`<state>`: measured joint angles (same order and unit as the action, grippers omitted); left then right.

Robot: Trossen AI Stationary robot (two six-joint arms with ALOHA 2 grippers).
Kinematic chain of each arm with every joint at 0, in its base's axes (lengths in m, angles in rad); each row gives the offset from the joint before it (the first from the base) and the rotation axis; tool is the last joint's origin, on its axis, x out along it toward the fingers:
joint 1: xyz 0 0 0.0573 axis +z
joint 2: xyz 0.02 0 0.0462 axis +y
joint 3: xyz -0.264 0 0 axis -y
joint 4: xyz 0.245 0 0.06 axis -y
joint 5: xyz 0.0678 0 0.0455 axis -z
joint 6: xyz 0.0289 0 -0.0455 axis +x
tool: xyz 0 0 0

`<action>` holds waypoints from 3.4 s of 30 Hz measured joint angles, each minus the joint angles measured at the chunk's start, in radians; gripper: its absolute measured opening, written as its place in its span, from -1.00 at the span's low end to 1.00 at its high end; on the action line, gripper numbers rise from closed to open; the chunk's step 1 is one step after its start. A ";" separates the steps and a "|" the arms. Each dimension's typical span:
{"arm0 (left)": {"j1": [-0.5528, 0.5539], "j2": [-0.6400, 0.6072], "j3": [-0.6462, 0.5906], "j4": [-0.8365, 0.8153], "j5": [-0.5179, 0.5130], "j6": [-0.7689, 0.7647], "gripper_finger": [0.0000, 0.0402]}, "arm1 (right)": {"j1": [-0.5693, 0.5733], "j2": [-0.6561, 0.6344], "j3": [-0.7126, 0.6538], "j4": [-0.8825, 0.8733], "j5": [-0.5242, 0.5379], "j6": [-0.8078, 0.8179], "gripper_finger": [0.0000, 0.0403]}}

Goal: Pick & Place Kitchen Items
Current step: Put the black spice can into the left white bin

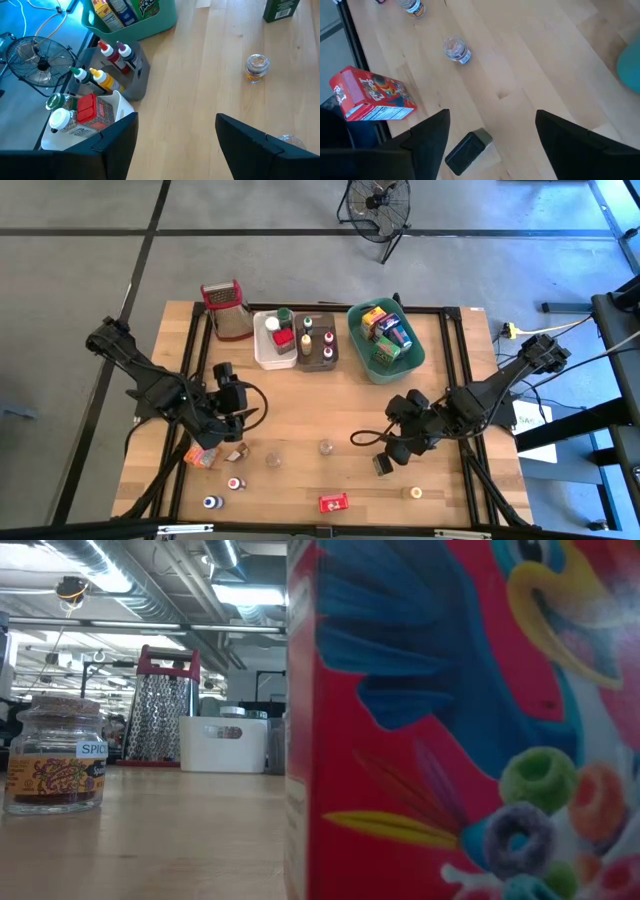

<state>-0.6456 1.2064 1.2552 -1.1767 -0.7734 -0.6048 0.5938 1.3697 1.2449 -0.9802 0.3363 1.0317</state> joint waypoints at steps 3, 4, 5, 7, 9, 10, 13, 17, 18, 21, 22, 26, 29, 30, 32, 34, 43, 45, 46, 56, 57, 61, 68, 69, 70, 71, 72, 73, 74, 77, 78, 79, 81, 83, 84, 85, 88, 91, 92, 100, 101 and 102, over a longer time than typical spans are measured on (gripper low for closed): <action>0.000 0.000 0.000 0.000 0.000 0.000 0.30 | 0.000 0.000 0.000 0.004 0.001 0.000 0.58; 0.000 0.000 0.000 0.000 0.000 -0.001 0.30 | 0.000 0.000 0.000 0.011 0.006 0.000 0.61; 0.000 0.000 0.000 0.000 0.000 -0.001 0.30 | 0.001 0.000 0.000 0.020 0.016 -0.006 0.65; 0.000 0.000 0.000 0.000 0.000 -0.001 0.30 | 0.000 0.000 0.000 0.038 0.026 -0.063 0.72; 0.000 0.000 0.000 0.000 0.000 -0.001 0.30 | 0.000 0.000 0.000 0.063 -0.014 -0.117 0.76; 0.000 0.000 0.000 0.000 0.000 -0.001 0.30 | 0.000 0.000 0.000 0.077 -0.040 -0.126 0.77; 0.000 0.000 0.000 -0.001 0.000 -0.001 0.30 | 0.001 0.000 0.000 0.082 -0.053 -0.113 0.77; 0.000 0.000 0.000 -0.001 0.000 -0.002 0.30 | -0.011 0.000 0.000 0.051 -0.053 -0.003 0.77; 0.000 0.000 0.000 -0.001 0.000 -0.002 0.30 | -0.013 0.000 0.000 0.031 -0.052 0.028 0.77; 0.000 0.000 0.000 -0.001 0.005 -0.002 0.30 | -0.013 0.010 0.000 -0.047 -0.053 0.119 0.77; 0.000 0.000 0.000 -0.001 0.010 -0.002 0.30 | -0.013 0.017 0.000 -0.076 -0.053 0.149 0.77; -0.001 0.000 0.000 -0.001 0.014 -0.008 0.30 | -0.012 0.054 0.000 -0.121 -0.057 0.187 0.77; -0.001 0.000 0.000 -0.001 0.014 -0.010 0.30 | -0.009 0.093 0.000 -0.111 -0.060 0.176 0.77; -0.001 0.000 0.000 -0.001 0.014 -0.010 0.30 | -0.009 0.110 0.000 -0.109 -0.070 0.179 0.77; -0.001 0.000 0.000 -0.001 0.015 -0.010 0.30 | -0.009 0.142 -0.001 -0.110 -0.109 0.196 0.77; -0.002 0.000 0.000 -0.001 0.015 -0.010 0.30 | -0.009 0.175 -0.001 -0.108 -0.147 0.223 0.77; -0.002 0.000 0.000 -0.001 0.016 -0.010 0.30 | -0.003 0.276 -0.001 0.009 -0.278 0.244 0.77; -0.002 0.000 0.000 -0.001 0.024 -0.010 0.30 | -0.002 0.290 -0.001 0.017 -0.302 0.244 0.77; -0.002 0.000 0.000 -0.001 0.031 -0.010 0.30 | -0.002 0.295 -0.001 0.020 -0.311 0.244 0.77; -0.002 0.002 -0.044 -0.002 0.035 -0.010 0.30 | 0.006 0.305 -0.001 0.024 -0.270 0.269 0.77; -0.002 0.002 -0.052 -0.001 0.035 -0.010 0.30 | 0.009 0.308 -0.001 0.025 -0.273 0.272 0.77; -0.002 0.002 -0.062 0.000 0.036 -0.010 0.30 | 0.016 0.321 -0.001 0.038 -0.276 0.283 0.77; -0.003 0.002 -0.062 0.002 0.038 -0.010 0.30 | 0.018 0.379 -0.001 0.056 -0.285 0.270 0.77; -0.003 0.002 -0.062 0.003 0.041 -0.010 0.30 | 0.018 0.386 -0.001 0.057 -0.284 0.265 0.77; -0.003 0.002 -0.062 0.003 0.041 -0.010 0.30 | 0.018 0.395 -0.001 0.057 -0.285 0.262 0.77; -0.004 0.002 -0.062 0.003 0.041 -0.010 0.30 | 0.018 0.403 -0.001 0.058 -0.285 0.261 0.77; -0.004 0.002 -0.062 0.004 0.042 -0.010 0.30 | 0.018 0.412 -0.001 0.059 -0.285 0.255 0.77; -0.004 0.002 -0.062 0.003 0.042 -0.010 0.30 | 0.018 0.418 -0.001 0.063 -0.285 0.248 0.77; -0.004 0.002 -0.062 0.004 0.042 -0.010 0.30 | 0.018 0.424 -0.001 0.065 -0.285 0.241 0.77; -0.004 0.002 -0.062 0.004 0.042 -0.010 0.30 | 0.018 0.430 -0.001 0.075 -0.286 0.217 0.77; -0.004 0.002 -0.062 0.003 0.042 -0.010 0.30 | 0.018 0.430 -0.001 0.072 -0.287 0.214 0.77; -0.004 0.002 -0.062 0.004 0.042 -0.010 0.30 | 0.018 0.430 -0.001 0.072 -0.287 0.210 0.76; -0.004 0.002 -0.062 0.004 0.042 -0.010 0.30 | 0.017 0.430 -0.001 0.070 -0.288 0.197 0.73; -0.004 0.002 -0.062 0.004 0.042 -0.010 0.30 | 0.016 0.430 -0.001 0.068 -0.297 0.191 0.67; -0.004 0.002 -0.062 0.004 0.042 -0.010 0.30 | 0.016 0.430 -0.001 0.068 -0.301 0.190 0.63; -0.004 0.002 -0.062 0.004 0.042 -0.010 0.30 | 0.016 0.430 -0.001 0.067 -0.303 0.188 0.60; -0.004 0.002 -0.062 0.004 0.042 -0.011 0.30 | 0.015 0.430 -0.002 0.066 -0.304 0.187 0.47; -0.004 0.002 -0.062 0.004 0.042 -0.013 0.30 | 0.014 0.430 -0.019 0.076 -0.314 0.187 0.34; -0.004 0.002 -0.062 0.004 0.042 -0.013 0.30 | 0.014 0.430 -0.025 0.076 -0.318 0.187 0.29; -0.004 0.002 -0.062 0.004 0.042 -0.013 0.30 | 0.014 0.430 -0.039 0.102 -0.323 0.157 -0.12; -0.004 0.002 -0.062 0.004 0.042 -0.013 0.30 | 0.014 0.430 -0.039 0.102 -0.322 0.151 -0.19; -0.004 0.002 -0.062 0.004 0.042 -0.013 0.30 | 0.014 0.430 -0.039 0.102 -0.322 0.144 -0.25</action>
<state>-0.6495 1.2087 1.1931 -1.1728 -0.7315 -0.6175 0.6075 1.7992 1.2060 -0.8782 0.0143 1.1753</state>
